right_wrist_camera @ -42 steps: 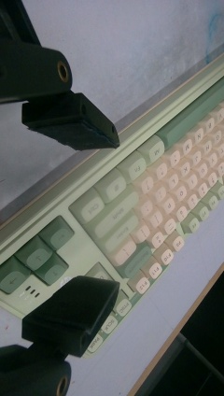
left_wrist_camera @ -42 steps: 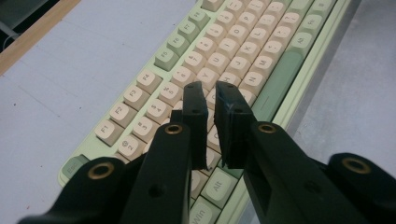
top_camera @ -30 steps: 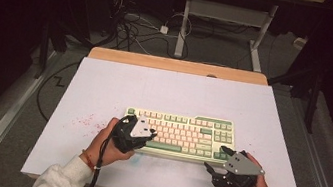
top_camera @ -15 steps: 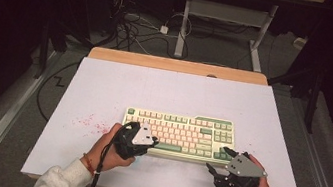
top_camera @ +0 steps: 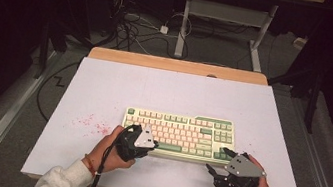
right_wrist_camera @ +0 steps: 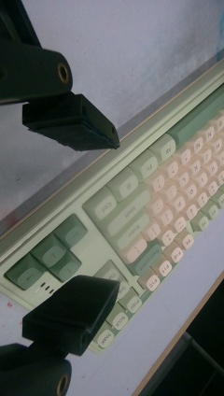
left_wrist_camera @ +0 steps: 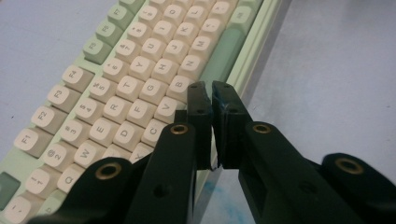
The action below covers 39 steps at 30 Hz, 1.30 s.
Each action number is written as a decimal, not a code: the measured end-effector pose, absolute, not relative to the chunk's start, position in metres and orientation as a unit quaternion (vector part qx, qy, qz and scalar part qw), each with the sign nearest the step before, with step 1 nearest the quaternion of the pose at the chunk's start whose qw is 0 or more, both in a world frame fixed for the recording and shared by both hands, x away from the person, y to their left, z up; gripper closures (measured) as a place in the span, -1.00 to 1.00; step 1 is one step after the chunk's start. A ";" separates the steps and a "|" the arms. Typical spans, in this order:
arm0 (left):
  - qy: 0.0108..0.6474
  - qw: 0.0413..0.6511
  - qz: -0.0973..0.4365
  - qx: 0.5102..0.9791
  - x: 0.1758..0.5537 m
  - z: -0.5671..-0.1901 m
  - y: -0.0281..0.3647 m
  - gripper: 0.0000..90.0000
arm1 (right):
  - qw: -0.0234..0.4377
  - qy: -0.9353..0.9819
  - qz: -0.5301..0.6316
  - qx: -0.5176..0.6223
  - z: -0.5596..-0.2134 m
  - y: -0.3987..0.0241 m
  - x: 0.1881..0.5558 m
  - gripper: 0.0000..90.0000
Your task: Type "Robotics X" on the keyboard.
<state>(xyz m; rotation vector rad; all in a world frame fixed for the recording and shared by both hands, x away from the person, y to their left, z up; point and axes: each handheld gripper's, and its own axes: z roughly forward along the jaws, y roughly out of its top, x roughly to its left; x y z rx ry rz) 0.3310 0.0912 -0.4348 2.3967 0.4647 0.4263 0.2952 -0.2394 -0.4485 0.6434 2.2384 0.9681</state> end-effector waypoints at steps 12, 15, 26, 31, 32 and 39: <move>0.195 0.321 0.165 0.912 0.339 -0.437 0.100 0.93 | 0.303 0.848 0.362 0.242 -0.450 -0.238 0.297 -0.39; 0.196 0.305 0.160 0.918 0.343 -0.445 0.097 0.93 | 0.301 0.849 0.360 0.241 -0.450 -0.238 0.297 -0.39; 0.199 0.326 0.178 0.907 0.338 -0.431 0.102 0.91 | 0.303 0.850 0.359 0.239 -0.450 -0.239 0.297 -0.39; 0.200 0.336 0.189 0.901 0.337 -0.426 0.107 0.88 | 0.305 0.848 0.361 0.241 -0.449 -0.240 0.296 -0.39; 0.201 0.337 0.191 0.900 0.337 -0.426 0.107 0.88 | 0.305 0.848 0.361 0.241 -0.449 -0.240 0.296 -0.38; 0.208 0.339 0.200 0.896 0.338 -0.424 0.112 0.86 | 0.306 0.847 0.361 0.241 -0.448 -0.240 0.296 -0.38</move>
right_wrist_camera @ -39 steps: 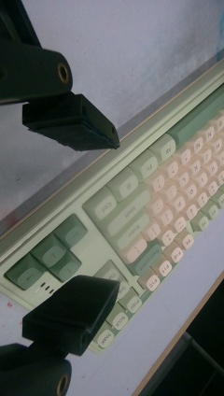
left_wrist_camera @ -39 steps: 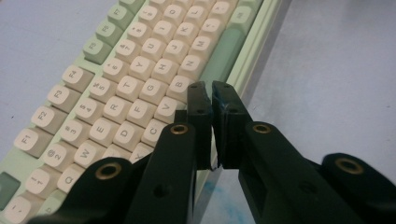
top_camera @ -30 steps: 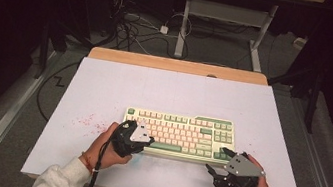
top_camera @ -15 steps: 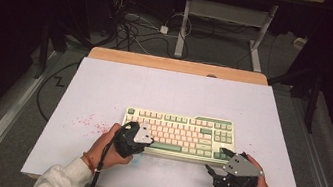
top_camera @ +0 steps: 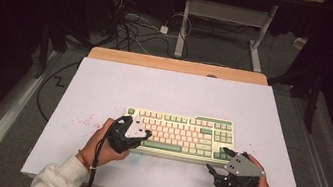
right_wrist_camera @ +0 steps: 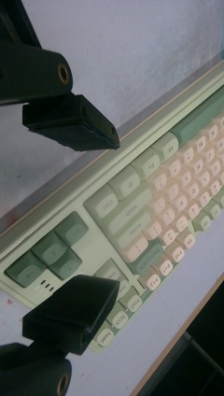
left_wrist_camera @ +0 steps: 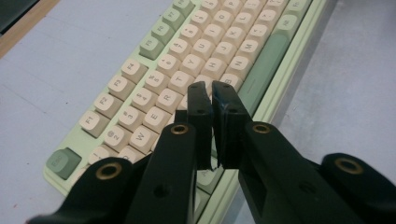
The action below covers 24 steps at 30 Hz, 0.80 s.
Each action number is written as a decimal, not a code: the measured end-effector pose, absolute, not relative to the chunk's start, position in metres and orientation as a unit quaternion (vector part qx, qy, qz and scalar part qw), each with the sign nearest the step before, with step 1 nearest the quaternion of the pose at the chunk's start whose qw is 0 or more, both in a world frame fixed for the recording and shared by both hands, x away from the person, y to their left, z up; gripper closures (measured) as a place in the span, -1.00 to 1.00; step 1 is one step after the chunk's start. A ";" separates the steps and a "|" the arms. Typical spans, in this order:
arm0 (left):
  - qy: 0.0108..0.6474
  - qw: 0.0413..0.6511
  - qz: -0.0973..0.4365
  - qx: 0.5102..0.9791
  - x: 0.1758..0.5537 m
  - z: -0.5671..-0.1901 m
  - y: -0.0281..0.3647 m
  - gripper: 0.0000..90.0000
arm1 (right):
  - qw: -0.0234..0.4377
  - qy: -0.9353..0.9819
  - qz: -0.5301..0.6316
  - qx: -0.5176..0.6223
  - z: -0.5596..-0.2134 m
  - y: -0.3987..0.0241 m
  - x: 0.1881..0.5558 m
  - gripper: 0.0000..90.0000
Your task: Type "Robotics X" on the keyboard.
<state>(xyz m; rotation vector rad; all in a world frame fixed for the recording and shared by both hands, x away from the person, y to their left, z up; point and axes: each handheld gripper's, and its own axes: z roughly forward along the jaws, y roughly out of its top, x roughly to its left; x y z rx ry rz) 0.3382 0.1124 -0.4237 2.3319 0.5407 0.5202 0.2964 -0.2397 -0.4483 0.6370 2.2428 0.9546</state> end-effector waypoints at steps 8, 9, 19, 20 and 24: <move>0.212 0.340 0.207 0.893 0.340 -0.423 0.116 0.81 | 0.307 0.846 0.364 0.242 -0.447 -0.241 0.296 -0.38; 0.213 0.341 0.208 0.892 0.340 -0.423 0.117 0.80 | 0.307 0.845 0.364 0.242 -0.447 -0.241 0.296 -0.38; 0.218 0.346 0.219 0.886 0.339 -0.423 0.118 0.63 | 0.308 0.843 0.367 0.244 -0.446 -0.242 0.296 -0.38; 0.218 0.347 0.221 0.885 0.339 -0.424 0.118 0.59 | 0.308 0.843 0.367 0.244 -0.446 -0.242 0.296 -0.38; 0.219 0.347 0.227 0.883 0.339 -0.424 0.118 0.41 | 0.307 0.842 0.368 0.246 -0.446 -0.242 0.297 -0.38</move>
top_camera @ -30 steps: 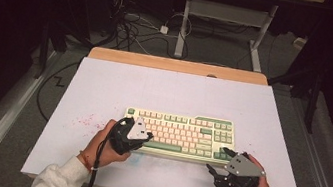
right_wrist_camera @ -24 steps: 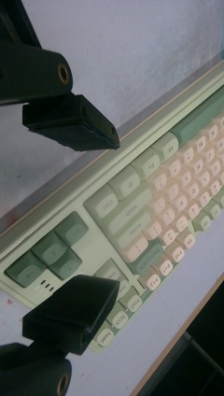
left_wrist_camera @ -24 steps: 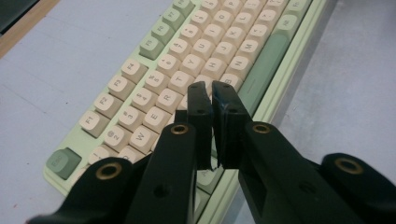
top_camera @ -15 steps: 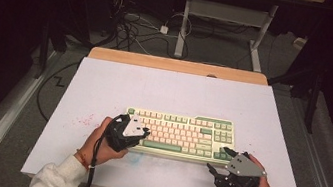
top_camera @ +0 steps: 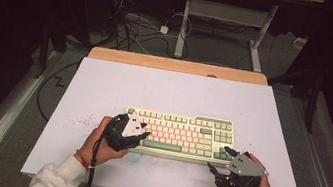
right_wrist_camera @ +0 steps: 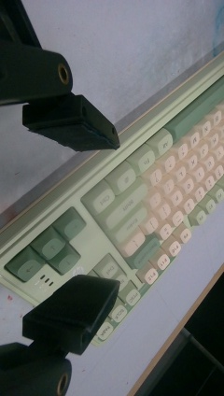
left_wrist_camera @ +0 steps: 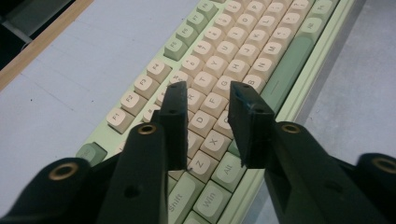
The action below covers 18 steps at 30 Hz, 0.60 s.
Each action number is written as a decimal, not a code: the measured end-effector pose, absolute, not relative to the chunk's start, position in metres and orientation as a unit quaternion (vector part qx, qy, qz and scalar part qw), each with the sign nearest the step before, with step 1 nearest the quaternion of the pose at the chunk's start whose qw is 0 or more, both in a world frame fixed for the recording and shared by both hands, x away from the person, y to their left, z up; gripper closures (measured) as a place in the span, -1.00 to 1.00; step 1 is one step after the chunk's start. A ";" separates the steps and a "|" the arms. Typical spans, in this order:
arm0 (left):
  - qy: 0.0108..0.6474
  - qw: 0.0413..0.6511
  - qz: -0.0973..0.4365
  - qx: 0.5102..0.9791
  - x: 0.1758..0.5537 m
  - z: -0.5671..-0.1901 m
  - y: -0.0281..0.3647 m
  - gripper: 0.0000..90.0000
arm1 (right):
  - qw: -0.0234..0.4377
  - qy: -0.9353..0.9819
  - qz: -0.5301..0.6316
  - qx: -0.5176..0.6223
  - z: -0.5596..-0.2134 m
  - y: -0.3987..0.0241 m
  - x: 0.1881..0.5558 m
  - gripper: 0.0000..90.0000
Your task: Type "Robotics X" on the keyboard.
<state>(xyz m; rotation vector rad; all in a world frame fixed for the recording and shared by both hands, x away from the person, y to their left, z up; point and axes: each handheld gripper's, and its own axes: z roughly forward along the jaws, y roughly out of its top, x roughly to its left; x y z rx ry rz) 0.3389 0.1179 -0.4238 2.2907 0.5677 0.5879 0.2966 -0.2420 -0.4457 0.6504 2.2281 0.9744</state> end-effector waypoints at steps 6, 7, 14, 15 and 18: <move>0.219 0.344 0.240 0.881 0.336 -0.425 0.116 0.18 | 0.308 0.842 0.369 0.245 -0.445 -0.242 0.296 -0.38; 0.219 0.342 0.244 0.880 0.335 -0.425 0.116 0.10 | 0.308 0.842 0.369 0.246 -0.445 -0.242 0.296 -0.38; 0.214 0.354 0.256 0.873 0.330 -0.425 0.115 -0.28 | 0.306 0.842 0.369 0.247 -0.445 -0.241 0.297 -0.38; 0.215 0.354 0.258 0.873 0.330 -0.425 0.114 -0.32 | 0.304 0.842 0.370 0.247 -0.446 -0.242 0.297 -0.38; 0.216 0.359 0.260 0.870 0.329 -0.426 0.114 -0.46 | 0.304 0.842 0.370 0.248 -0.445 -0.242 0.297 -0.38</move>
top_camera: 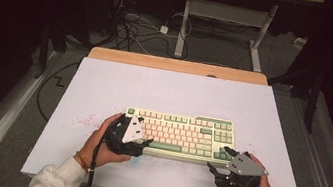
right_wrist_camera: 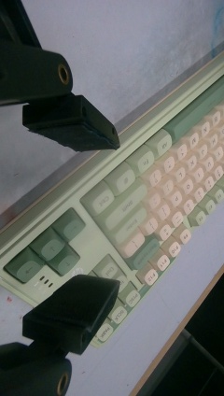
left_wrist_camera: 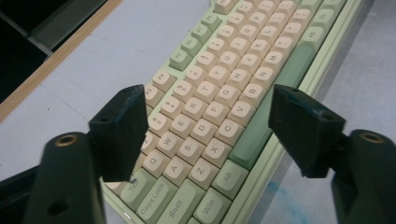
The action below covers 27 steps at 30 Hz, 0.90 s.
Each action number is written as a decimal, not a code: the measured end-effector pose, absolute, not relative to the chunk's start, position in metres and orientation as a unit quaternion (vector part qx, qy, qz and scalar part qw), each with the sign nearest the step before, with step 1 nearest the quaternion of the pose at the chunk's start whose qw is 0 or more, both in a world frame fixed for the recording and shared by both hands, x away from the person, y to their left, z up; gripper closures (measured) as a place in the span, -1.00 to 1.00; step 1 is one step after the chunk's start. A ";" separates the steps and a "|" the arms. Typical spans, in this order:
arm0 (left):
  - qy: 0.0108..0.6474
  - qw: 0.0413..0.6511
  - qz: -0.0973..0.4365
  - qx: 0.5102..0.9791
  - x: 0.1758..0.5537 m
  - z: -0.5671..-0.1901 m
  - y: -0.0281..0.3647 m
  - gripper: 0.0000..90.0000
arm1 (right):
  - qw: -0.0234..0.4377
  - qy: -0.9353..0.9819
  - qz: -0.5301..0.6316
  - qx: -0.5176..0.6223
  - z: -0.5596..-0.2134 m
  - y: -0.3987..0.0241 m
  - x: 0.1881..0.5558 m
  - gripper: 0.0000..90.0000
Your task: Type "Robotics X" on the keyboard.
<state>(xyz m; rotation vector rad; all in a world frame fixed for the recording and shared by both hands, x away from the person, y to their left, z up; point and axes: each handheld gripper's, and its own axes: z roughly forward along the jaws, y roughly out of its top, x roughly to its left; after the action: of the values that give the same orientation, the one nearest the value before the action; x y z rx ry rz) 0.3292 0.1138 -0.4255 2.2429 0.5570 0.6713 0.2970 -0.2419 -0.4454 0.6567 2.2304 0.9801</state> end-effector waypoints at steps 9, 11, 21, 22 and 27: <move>0.216 0.363 0.267 0.866 0.326 -0.427 0.115 -0.57 | 0.306 0.841 0.369 0.251 -0.445 -0.243 0.297 -0.38; 0.212 0.362 0.266 0.868 0.326 -0.428 0.116 -0.57 | 0.305 0.841 0.369 0.251 -0.445 -0.243 0.297 -0.38; 0.207 0.365 0.270 0.867 0.322 -0.430 0.121 -0.59 | 0.305 0.840 0.372 0.251 -0.444 -0.244 0.297 -0.37; 0.208 0.364 0.271 0.866 0.322 -0.431 0.123 -0.60 | 0.303 0.840 0.372 0.252 -0.444 -0.244 0.298 -0.35; 0.215 0.358 0.285 0.863 0.318 -0.435 0.131 -0.61 | 0.293 0.842 0.375 0.253 -0.442 -0.245 0.298 -0.08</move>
<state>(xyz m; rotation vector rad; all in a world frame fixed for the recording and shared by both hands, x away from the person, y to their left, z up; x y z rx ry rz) 0.3184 0.1312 -0.4346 2.2268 0.5538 0.7363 0.2981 -0.2449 -0.4420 0.6741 2.2437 0.9980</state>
